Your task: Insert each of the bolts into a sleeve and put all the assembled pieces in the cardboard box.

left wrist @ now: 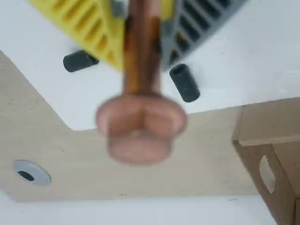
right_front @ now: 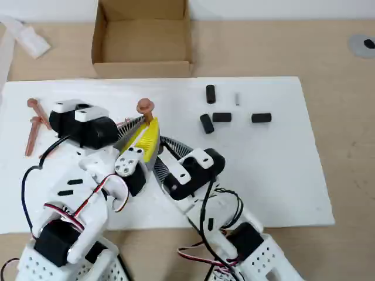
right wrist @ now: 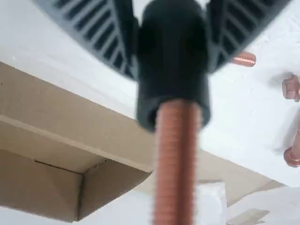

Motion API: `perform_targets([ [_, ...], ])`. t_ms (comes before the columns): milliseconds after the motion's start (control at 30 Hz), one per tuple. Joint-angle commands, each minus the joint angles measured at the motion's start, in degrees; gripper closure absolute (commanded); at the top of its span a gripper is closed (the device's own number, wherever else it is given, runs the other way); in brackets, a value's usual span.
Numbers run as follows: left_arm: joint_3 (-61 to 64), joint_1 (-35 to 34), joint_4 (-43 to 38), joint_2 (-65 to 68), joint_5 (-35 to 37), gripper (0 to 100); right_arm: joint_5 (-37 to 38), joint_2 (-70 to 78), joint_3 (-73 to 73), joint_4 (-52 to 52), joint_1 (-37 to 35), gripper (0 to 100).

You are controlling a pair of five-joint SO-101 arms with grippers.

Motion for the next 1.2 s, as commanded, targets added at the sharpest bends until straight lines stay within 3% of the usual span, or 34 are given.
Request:
perform_targets([
  [0,-0.2,1.0,0.1,-0.5,-0.4,100,-0.4,-0.7,-0.5,0.1,-0.5,98.9],
  [200,1.4,0.9,-0.4,-0.5,-4.0,100,-0.4,-0.7,-0.5,0.1,-0.5,98.9],
  [500,4.5,-4.0,-5.6,-0.5,-4.0,100,-0.4,-0.7,-0.5,0.1,-0.5,98.9],
  [1033,4.8,-1.8,-5.1,-0.5,-4.0,99,-0.5,-0.7,-0.4,0.1,1.4,98.9],
  [1167,4.0,-1.5,-1.3,-0.5,-5.5,93,-0.5,-0.7,-0.6,0.1,3.2,98.9],
])
